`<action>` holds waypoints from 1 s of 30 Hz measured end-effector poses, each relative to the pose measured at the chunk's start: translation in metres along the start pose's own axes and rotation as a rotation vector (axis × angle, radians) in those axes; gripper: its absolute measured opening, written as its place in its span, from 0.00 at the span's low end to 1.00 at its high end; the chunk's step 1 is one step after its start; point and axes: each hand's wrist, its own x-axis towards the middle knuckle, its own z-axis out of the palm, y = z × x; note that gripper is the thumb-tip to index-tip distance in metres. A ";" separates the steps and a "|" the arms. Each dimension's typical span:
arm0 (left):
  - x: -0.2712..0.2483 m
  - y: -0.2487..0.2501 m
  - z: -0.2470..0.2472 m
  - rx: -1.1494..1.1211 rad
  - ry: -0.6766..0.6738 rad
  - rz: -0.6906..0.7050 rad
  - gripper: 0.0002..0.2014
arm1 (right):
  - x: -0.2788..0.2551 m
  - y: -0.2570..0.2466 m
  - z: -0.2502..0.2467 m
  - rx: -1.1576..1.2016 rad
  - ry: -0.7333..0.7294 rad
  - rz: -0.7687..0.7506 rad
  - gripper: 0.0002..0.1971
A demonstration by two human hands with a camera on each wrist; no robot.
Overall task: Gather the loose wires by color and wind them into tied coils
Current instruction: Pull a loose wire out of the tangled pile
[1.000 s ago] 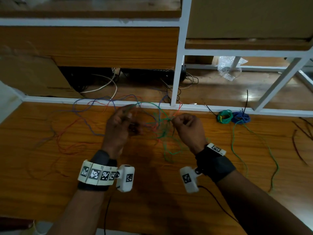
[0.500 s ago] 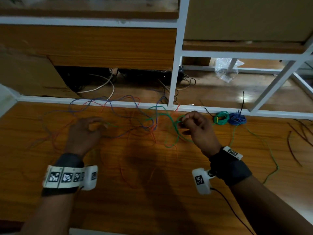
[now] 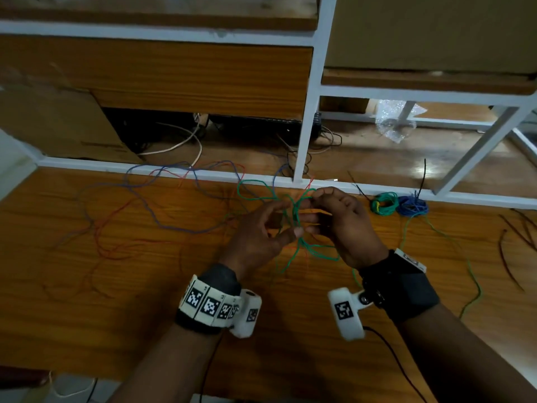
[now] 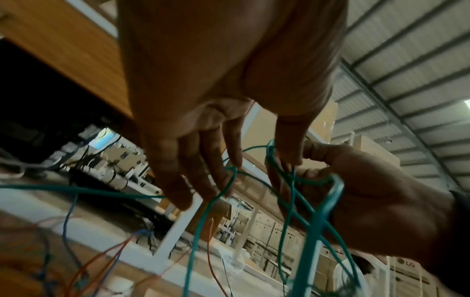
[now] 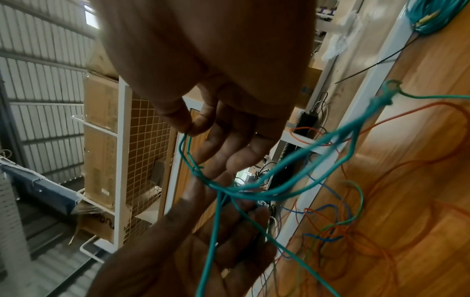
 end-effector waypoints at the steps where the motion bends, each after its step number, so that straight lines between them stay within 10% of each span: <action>1: -0.001 0.000 0.003 -0.082 -0.025 -0.006 0.33 | 0.000 0.000 0.000 0.019 0.004 0.004 0.05; 4: -0.005 -0.008 0.011 0.054 -0.077 -0.011 0.45 | -0.001 -0.001 -0.002 0.035 0.029 0.015 0.06; 8: -0.001 -0.013 0.018 -0.093 0.070 0.006 0.14 | -0.004 0.002 -0.010 -0.142 -0.028 -0.053 0.03; 15: 0.008 0.002 -0.006 -0.313 0.166 -0.056 0.06 | -0.015 0.018 -0.029 -0.883 -0.213 -0.320 0.03; 20: 0.021 -0.006 -0.083 0.106 0.369 0.062 0.10 | -0.016 -0.008 -0.050 -0.873 -0.104 -0.341 0.10; 30: 0.011 -0.024 -0.120 -0.338 0.679 -0.059 0.12 | -0.007 -0.015 -0.067 -0.882 0.010 -0.310 0.07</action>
